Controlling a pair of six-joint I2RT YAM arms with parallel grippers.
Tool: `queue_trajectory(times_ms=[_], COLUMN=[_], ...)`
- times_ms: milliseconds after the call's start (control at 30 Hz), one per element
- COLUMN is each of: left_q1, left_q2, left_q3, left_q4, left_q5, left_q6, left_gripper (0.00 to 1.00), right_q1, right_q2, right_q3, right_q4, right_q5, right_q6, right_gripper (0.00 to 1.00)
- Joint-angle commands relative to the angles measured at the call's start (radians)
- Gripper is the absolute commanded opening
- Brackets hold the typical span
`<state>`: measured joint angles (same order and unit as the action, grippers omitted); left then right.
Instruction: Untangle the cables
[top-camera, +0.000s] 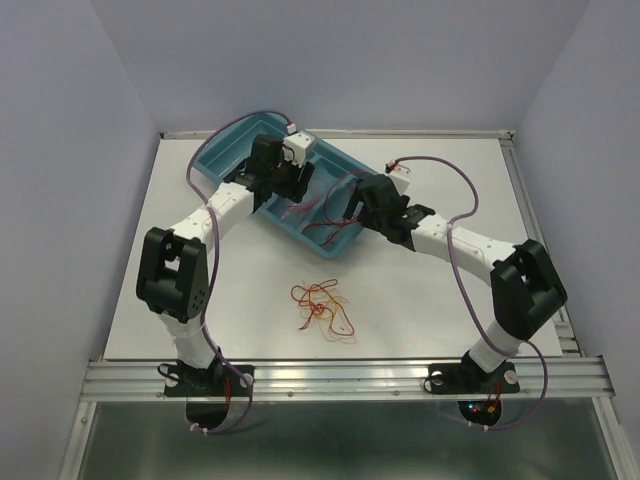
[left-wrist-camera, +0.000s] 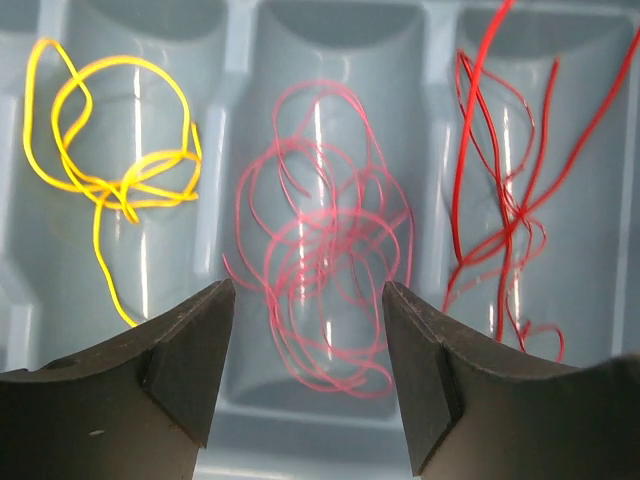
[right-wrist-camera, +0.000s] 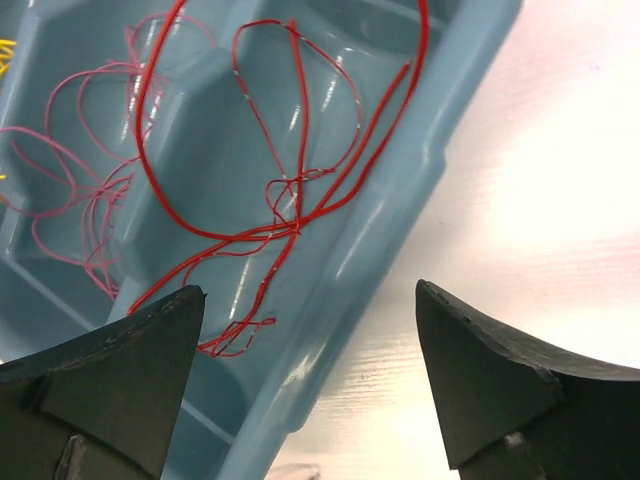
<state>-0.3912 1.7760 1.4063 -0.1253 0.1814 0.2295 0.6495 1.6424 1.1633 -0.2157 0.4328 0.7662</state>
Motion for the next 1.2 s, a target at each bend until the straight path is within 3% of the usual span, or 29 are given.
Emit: queue_trajectory(times_ms=[0,233,567,800,900,1033,1133,1167], left_q1=[-0.003,-0.003,-0.003,-0.003,-0.003,-0.005,-0.031,-0.043], left_q2=[-0.124,-0.272,-0.394,-0.405,-0.418,-0.449,-0.492,-0.498], left_q3=[-0.065,-0.251,-0.391,-0.402,-0.412,-0.446,-0.512,-0.520], left_q4=[0.047,0.159,0.276,0.279,0.277,0.257,0.198,0.175], left_q5=[0.036,0.044,0.018,0.044,0.098,0.259,0.380,0.403], left_q6=[0.019,0.037,0.047,0.044,0.065,0.111,0.207,0.243], left_gripper=[0.72,0.72,0.72,0.72,0.72,0.72,0.75,0.75], right_q1=[0.002,0.002,0.001,-0.013,-0.019,-0.037,-0.047,-0.047], right_q2=[0.017,0.088,0.056,0.013,-0.001,-0.033,-0.044,-0.046], right_q3=[0.016,0.039,0.012,-0.004,-0.004,-0.031,-0.048,-0.048], right_q4=[-0.042,-0.056,-0.060,-0.111,-0.139,-0.145,-0.145,-0.145], right_q5=[0.055,0.021,0.053,0.090,0.118,0.144,0.158,0.155], right_q6=[0.107,0.139,0.143,0.189,0.206,0.211,0.200,0.187], right_gripper=[0.90,0.84,0.49,0.34,0.32,0.35,0.58,0.76])
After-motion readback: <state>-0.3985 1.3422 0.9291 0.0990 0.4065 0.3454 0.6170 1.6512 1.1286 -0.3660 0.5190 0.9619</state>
